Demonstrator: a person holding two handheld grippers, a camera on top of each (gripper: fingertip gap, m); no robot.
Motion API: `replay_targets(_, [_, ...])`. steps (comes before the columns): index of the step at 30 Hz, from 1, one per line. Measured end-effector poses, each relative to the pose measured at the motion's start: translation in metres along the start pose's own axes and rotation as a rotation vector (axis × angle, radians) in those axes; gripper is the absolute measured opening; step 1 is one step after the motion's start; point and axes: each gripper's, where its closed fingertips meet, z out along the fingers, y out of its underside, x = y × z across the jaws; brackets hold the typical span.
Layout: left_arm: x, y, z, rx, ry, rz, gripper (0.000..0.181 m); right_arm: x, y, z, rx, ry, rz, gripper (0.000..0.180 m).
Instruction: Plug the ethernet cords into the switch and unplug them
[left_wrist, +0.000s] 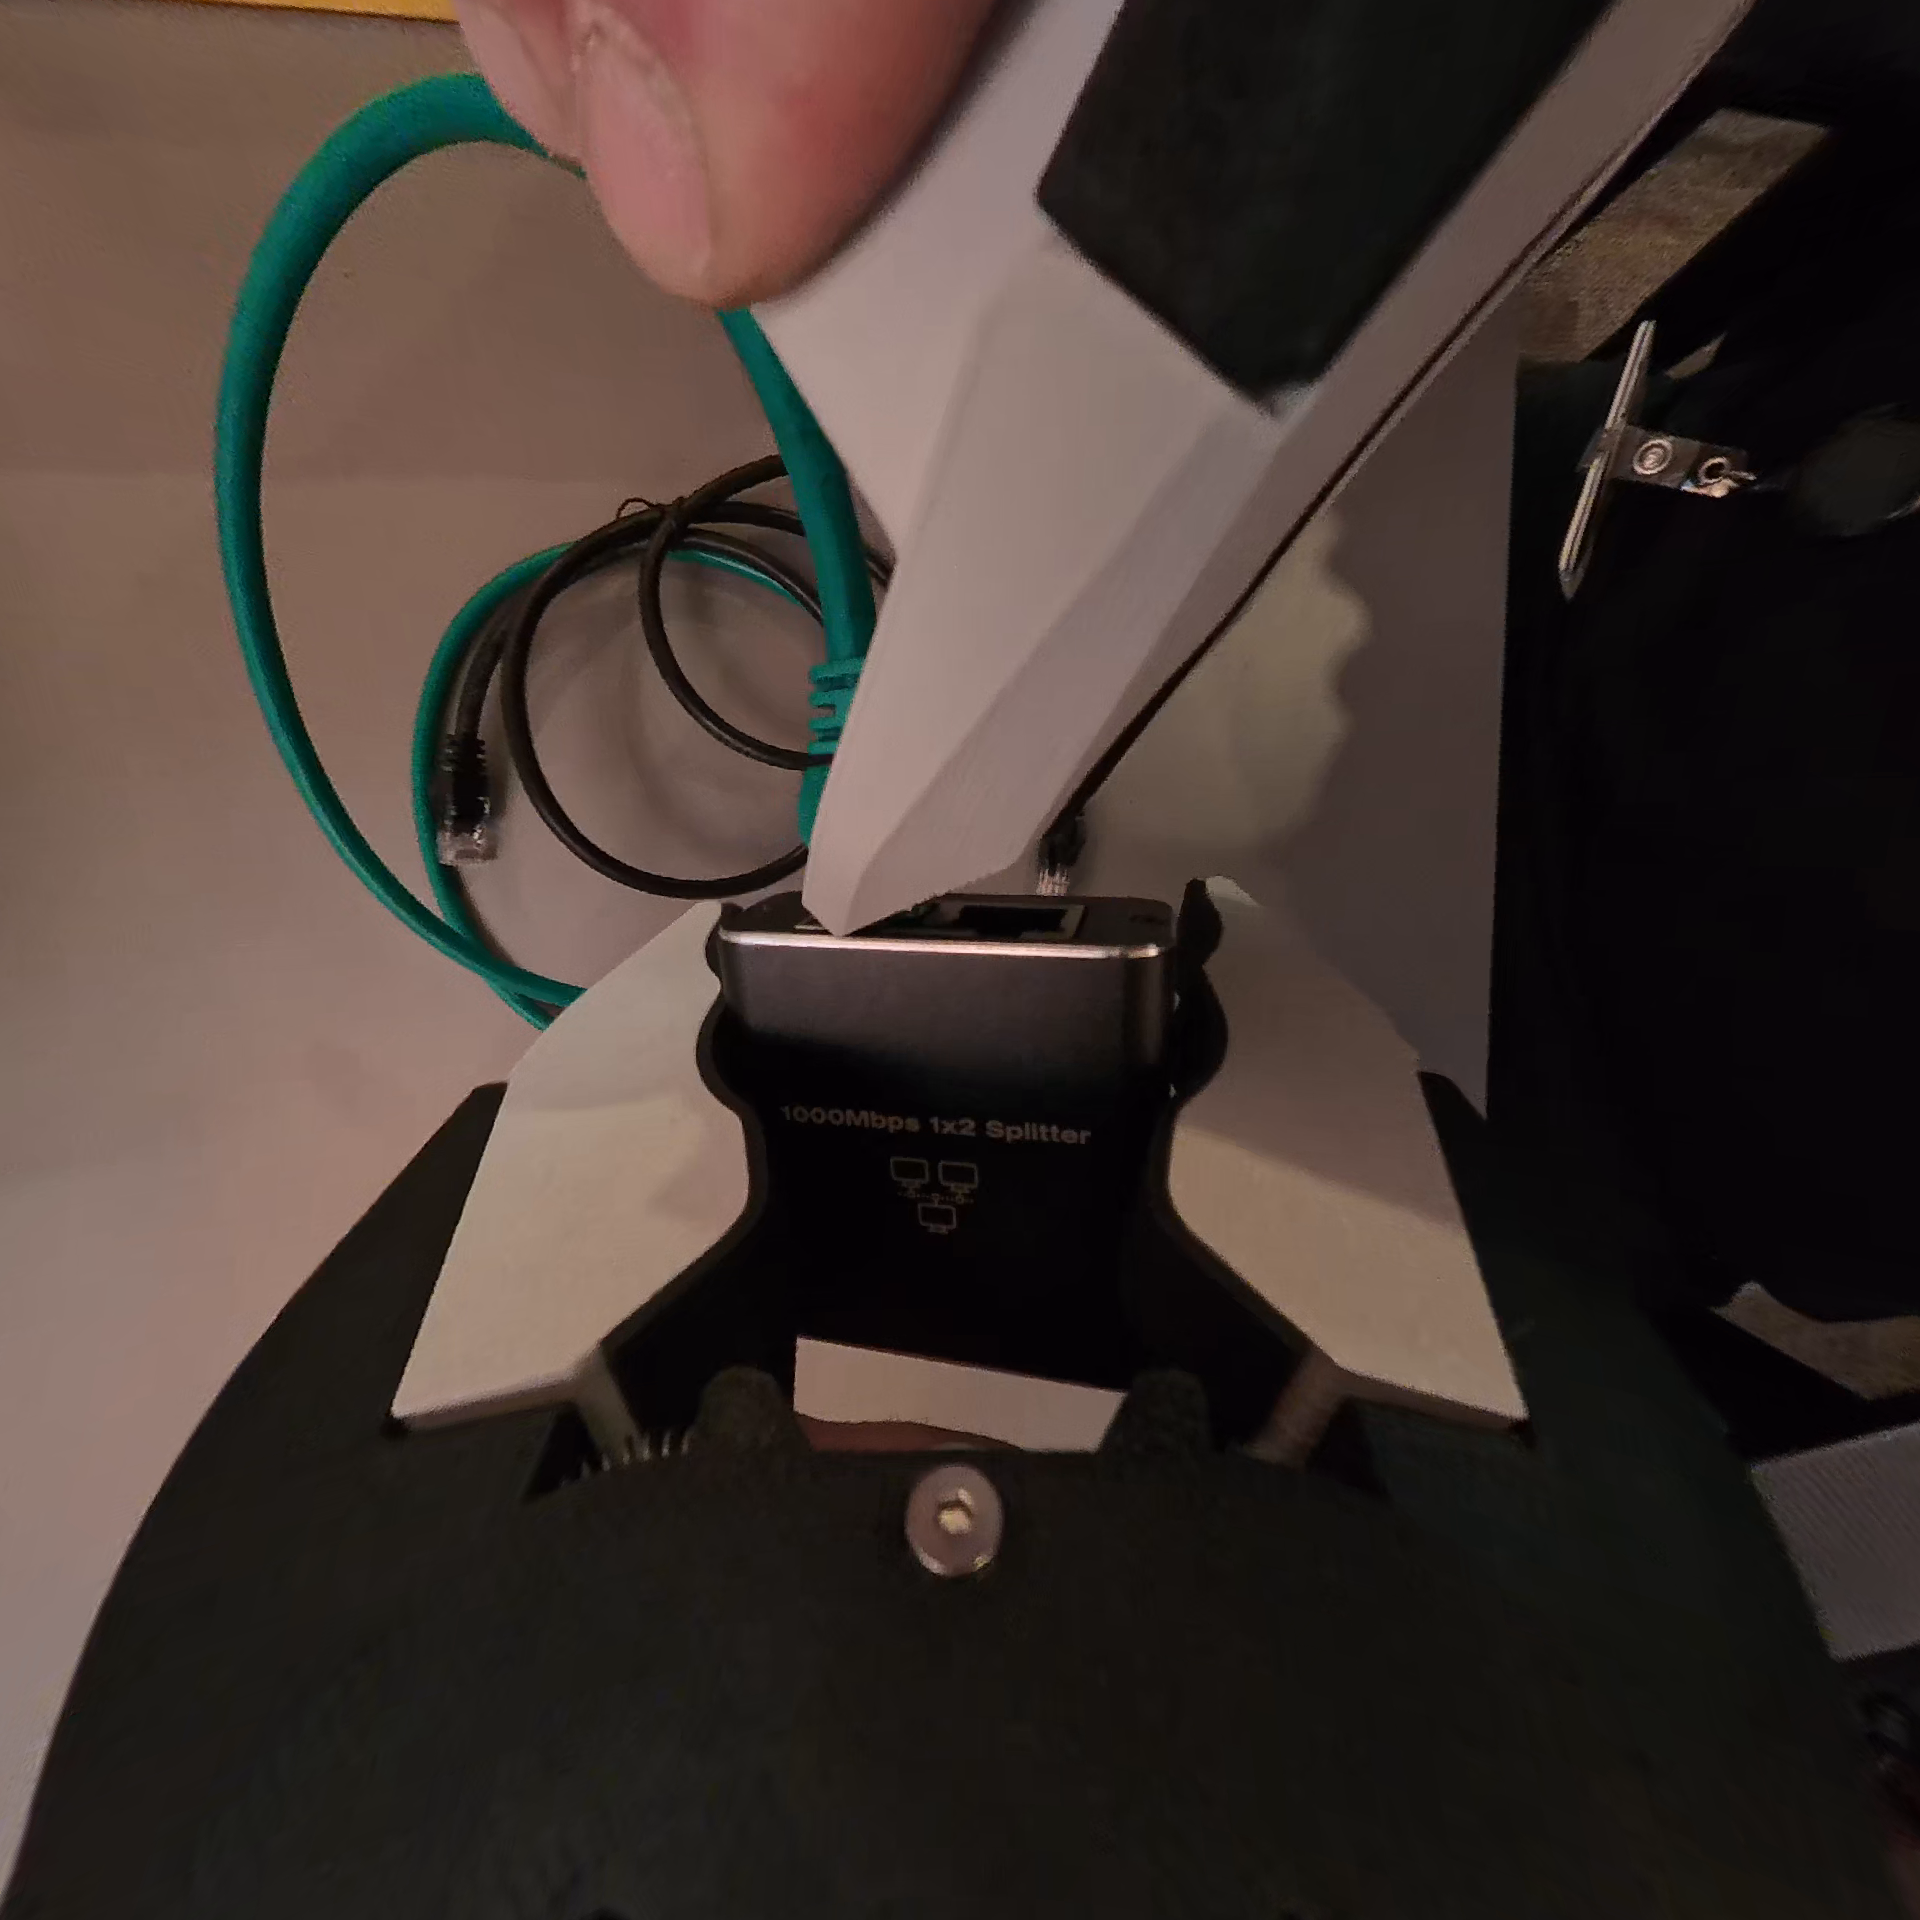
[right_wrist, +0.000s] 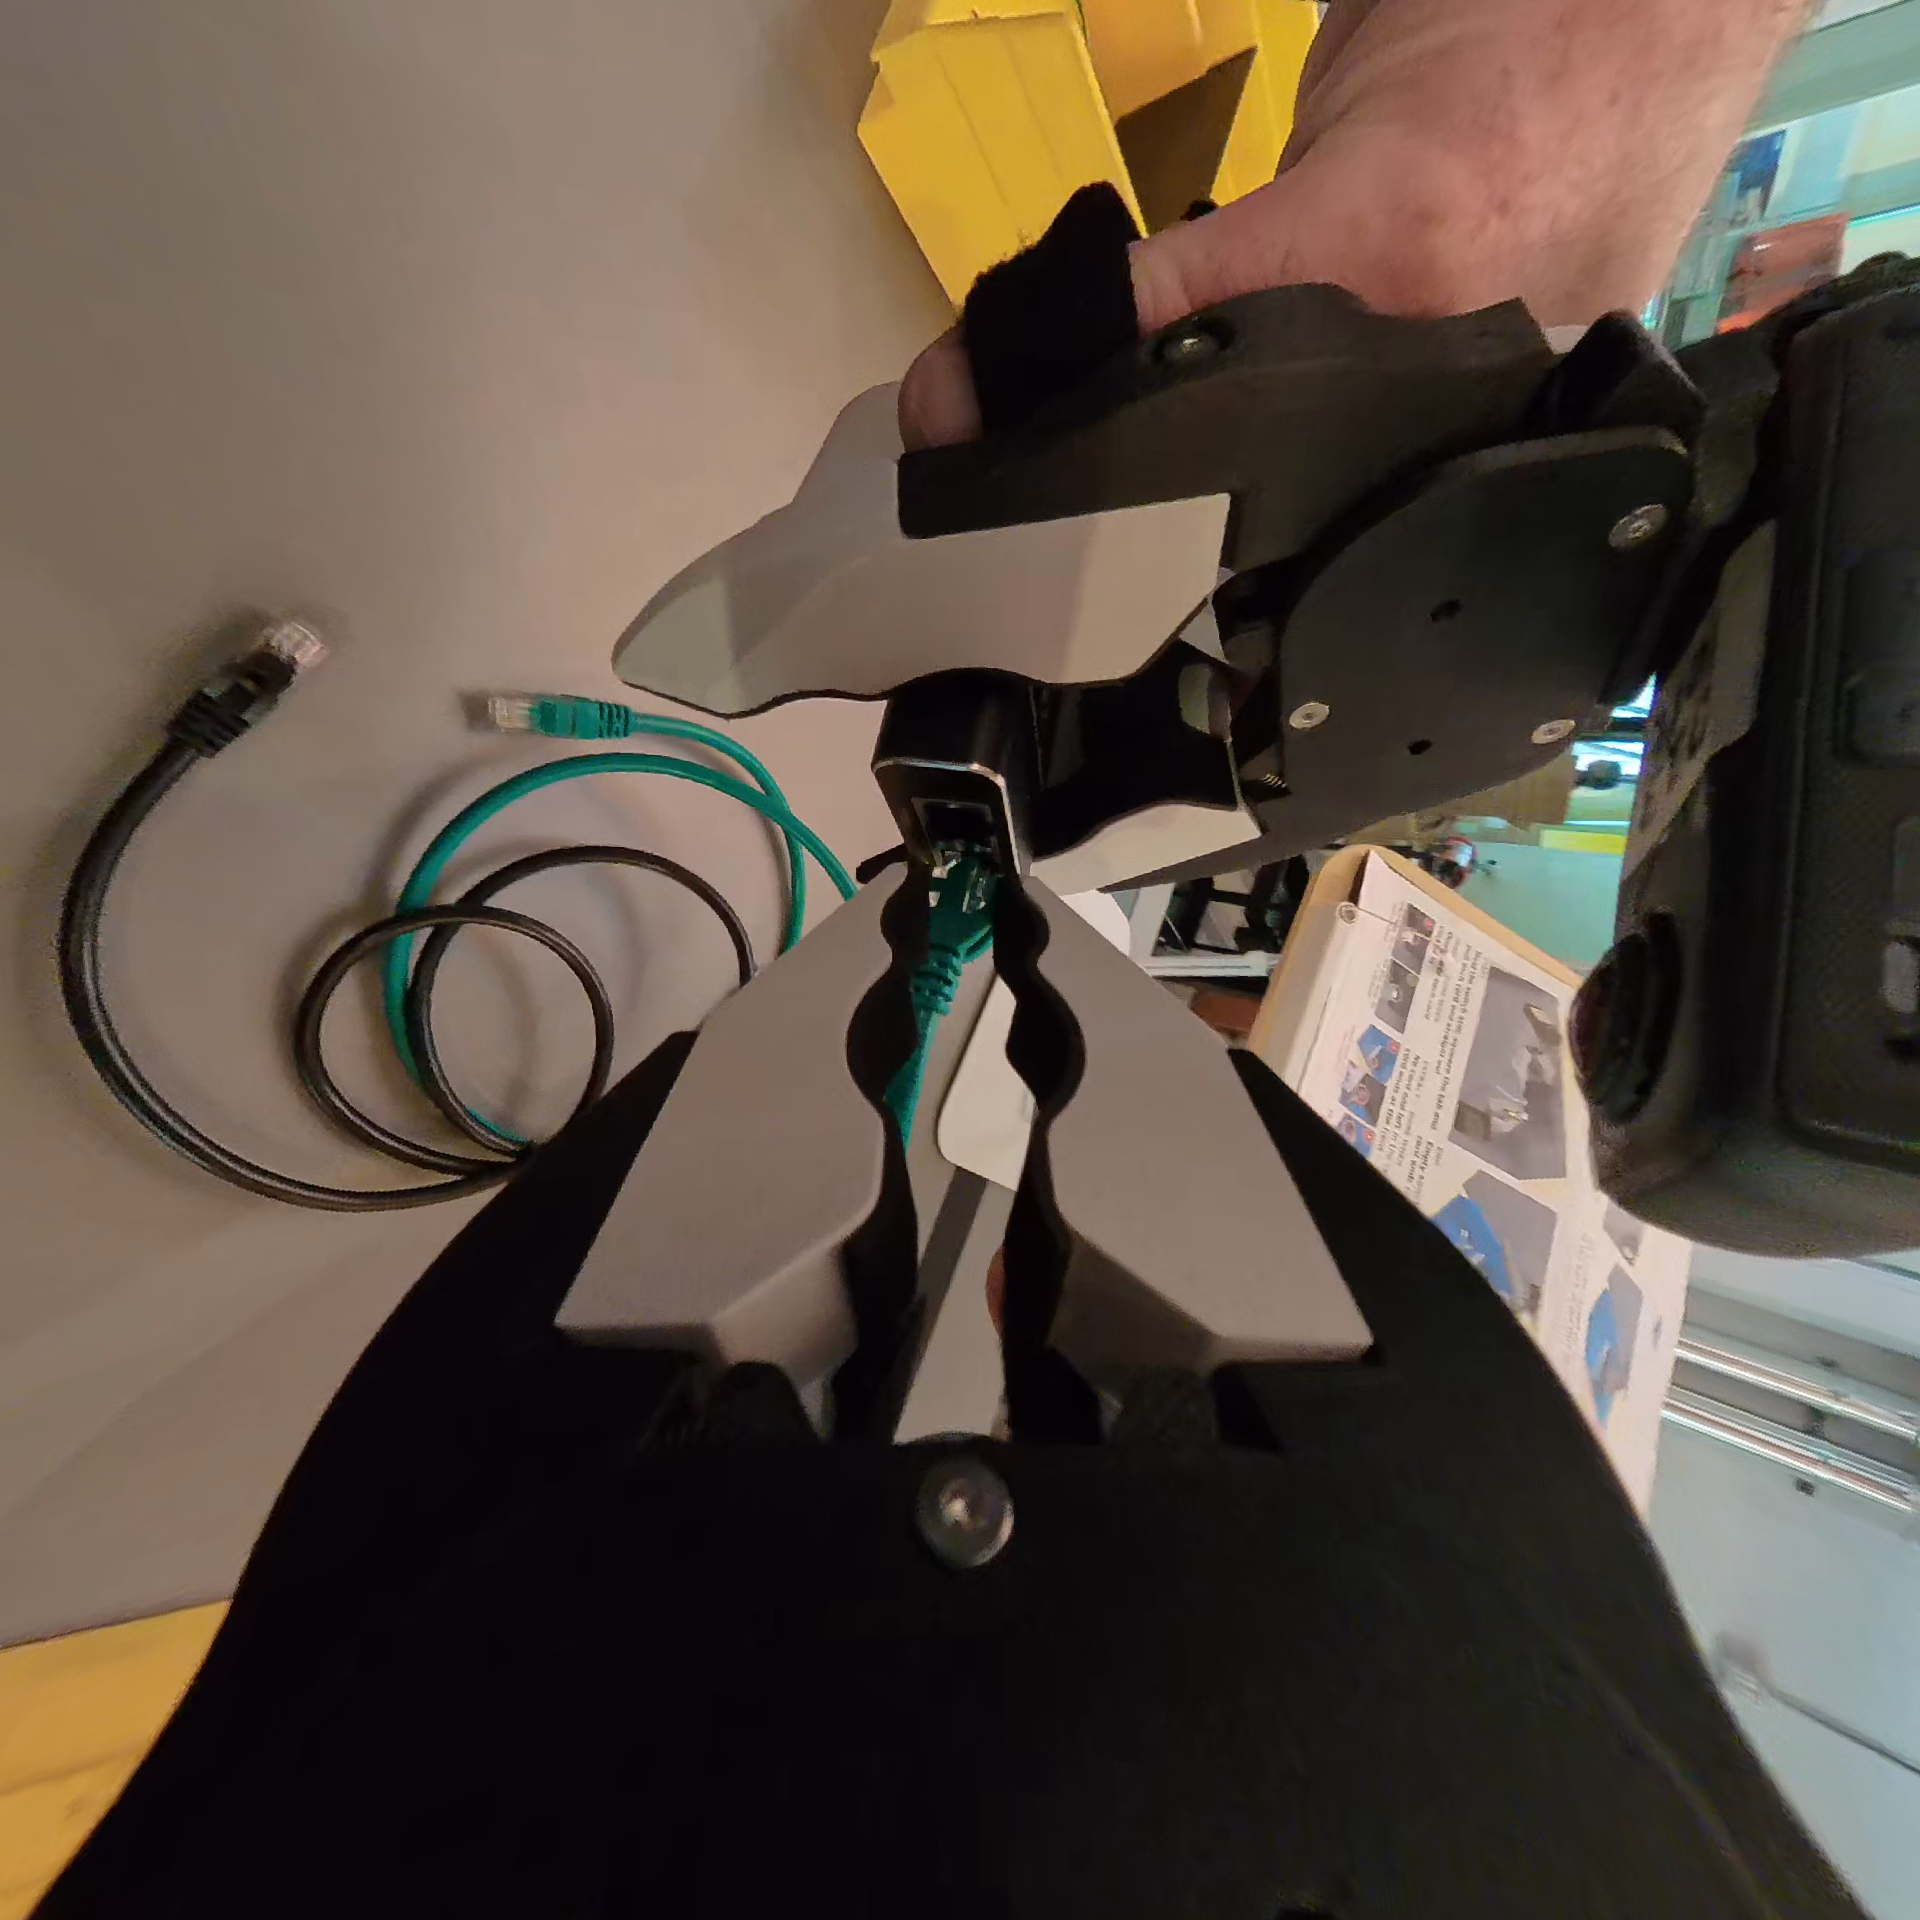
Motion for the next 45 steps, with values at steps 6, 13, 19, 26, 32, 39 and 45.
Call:
replay_targets(6, [0.006, -0.003, 0.007, 0.080, 0.008, 0.019, 0.077, -0.007, -0.002, -0.006, -0.030, 0.015, -0.017, 0.009])
replay_targets(13, [-0.028, 0.057, 0.013, 0.072, -0.184, -0.117, 0.077, -0.009, 0.016, -0.033, -0.021, 0.026, 0.128, 0.010])
replay_targets(19, [-0.028, 0.069, 0.009, 0.078, -0.264, -0.092, 0.077, -0.015, 0.002, -0.027, 0.022, 0.058, 0.162, 0.010])
replay_targets(26, [-0.024, 0.081, 0.025, 0.068, -0.284, -0.082, 0.077, -0.048, 0.000, -0.002, -0.025, 0.003, 0.146, 0.011])
replay_targets(32, [-0.028, 0.078, 0.031, 0.087, -0.407, -0.013, 0.077, -0.077, -0.006, 0.019, -0.019, -0.079, 0.275, 0.043])
replay_targets(39, [-0.046, 0.044, 0.004, 0.098, -0.834, 0.220, 0.078, -0.036, -0.020, 0.022, 0.206, -0.048, 0.947, 0.035])
replay_targets(45, [-0.040, 0.009, -0.007, 0.118, -1.088, 0.429, 0.078, -0.016, -0.029, 0.029, 0.472, -0.117, 1.377, 0.035])
